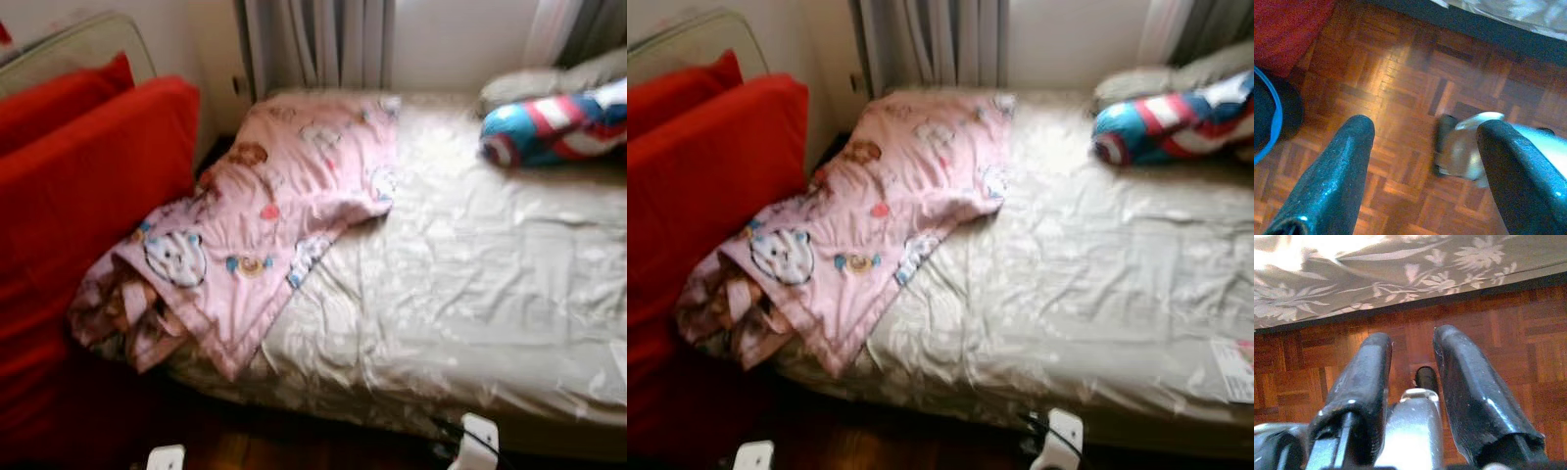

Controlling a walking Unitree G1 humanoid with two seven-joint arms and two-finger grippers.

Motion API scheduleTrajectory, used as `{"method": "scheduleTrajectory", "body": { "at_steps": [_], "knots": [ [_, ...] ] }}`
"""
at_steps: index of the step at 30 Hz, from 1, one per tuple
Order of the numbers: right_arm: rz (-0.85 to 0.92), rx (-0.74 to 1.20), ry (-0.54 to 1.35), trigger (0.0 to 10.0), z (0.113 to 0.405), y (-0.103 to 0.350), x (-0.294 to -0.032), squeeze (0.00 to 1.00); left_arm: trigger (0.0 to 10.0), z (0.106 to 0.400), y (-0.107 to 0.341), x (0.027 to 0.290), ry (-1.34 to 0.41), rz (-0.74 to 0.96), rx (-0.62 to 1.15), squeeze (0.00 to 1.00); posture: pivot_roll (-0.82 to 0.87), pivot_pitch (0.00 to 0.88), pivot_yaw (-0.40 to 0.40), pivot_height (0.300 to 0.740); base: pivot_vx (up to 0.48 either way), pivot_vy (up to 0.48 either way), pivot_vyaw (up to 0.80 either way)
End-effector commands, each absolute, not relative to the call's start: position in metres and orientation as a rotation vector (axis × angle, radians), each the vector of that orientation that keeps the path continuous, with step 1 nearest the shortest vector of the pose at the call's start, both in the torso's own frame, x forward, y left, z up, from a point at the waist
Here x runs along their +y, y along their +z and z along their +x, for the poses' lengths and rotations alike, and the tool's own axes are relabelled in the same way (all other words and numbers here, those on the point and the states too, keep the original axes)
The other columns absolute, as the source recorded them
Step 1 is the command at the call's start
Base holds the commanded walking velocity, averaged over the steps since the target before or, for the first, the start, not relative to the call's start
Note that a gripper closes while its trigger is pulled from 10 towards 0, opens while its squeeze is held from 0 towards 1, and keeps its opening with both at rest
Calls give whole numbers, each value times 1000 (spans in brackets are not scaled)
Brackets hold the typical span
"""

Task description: Clean up the room

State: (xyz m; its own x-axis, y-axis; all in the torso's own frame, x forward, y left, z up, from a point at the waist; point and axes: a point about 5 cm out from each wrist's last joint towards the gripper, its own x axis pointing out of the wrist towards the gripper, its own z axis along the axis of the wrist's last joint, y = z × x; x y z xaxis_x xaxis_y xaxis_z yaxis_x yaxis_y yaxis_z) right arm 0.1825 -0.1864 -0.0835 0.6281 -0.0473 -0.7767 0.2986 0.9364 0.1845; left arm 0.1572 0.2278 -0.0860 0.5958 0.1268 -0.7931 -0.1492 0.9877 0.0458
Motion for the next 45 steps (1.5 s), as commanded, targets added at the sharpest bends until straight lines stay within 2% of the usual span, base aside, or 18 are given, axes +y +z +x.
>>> {"method": "scheduleTrajectory", "body": {
  "at_steps": [1,10,19,27,45],
  "knots": [
    [322,883,-180,10000,182,-85,-177,0,10000,148,-88,234,176,-14,948,0,16,84,16,740,0,480,0],
    [317,886,-174,10000,182,-85,-177,0,10000,147,-89,234,182,-19,945,0,15,71,14,740,0,448,0],
    [274,886,-152,10000,182,-85,-179,0,10000,147,-89,233,182,-21,941,0,13,52,6,740,0,0,0],
    [256,888,-164,10000,178,-85,-187,0,10000,146,-89,232,180,-24,944,0,8,35,6,740,0,0,800],
    [251,890,-158,10000,177,-86,-186,0,10000,145,-90,232,176,-25,945,0,5,24,9,740,0,0,800]
  ]
}}
